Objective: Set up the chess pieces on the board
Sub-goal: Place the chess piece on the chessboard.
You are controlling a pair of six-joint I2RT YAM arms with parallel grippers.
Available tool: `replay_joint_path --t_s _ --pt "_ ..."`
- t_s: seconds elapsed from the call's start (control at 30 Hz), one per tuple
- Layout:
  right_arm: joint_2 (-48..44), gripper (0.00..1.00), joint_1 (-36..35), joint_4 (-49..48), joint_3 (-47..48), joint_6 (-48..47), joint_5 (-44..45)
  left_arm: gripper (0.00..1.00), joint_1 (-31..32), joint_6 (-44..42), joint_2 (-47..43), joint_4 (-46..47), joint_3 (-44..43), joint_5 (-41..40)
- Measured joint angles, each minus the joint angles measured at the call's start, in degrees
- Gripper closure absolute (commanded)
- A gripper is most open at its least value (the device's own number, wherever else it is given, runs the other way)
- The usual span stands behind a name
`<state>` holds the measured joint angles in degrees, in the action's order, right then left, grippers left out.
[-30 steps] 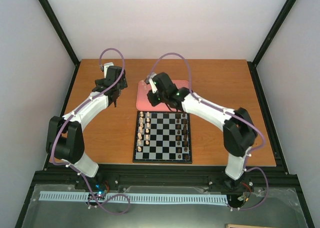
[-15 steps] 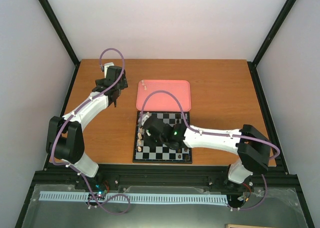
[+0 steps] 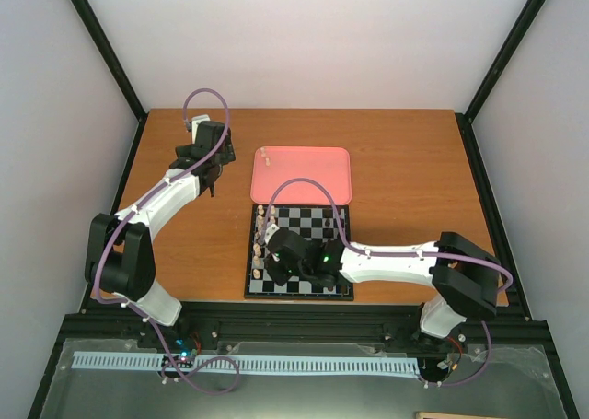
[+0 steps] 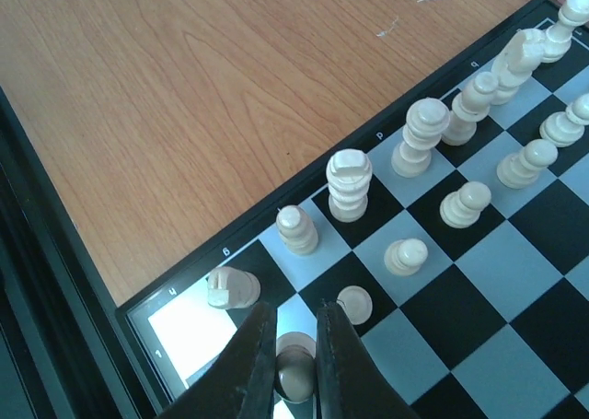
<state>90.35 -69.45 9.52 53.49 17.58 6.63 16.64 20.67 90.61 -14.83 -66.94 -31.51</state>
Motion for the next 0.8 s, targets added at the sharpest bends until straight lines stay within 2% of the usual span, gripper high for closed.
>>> replay_joint_path --t_s 0.8 --pt "5.2 0.97 -1.7 -6.0 -3.0 1.4 -1.7 0.0 0.0 0.0 0.0 0.0 0.0 0.0"
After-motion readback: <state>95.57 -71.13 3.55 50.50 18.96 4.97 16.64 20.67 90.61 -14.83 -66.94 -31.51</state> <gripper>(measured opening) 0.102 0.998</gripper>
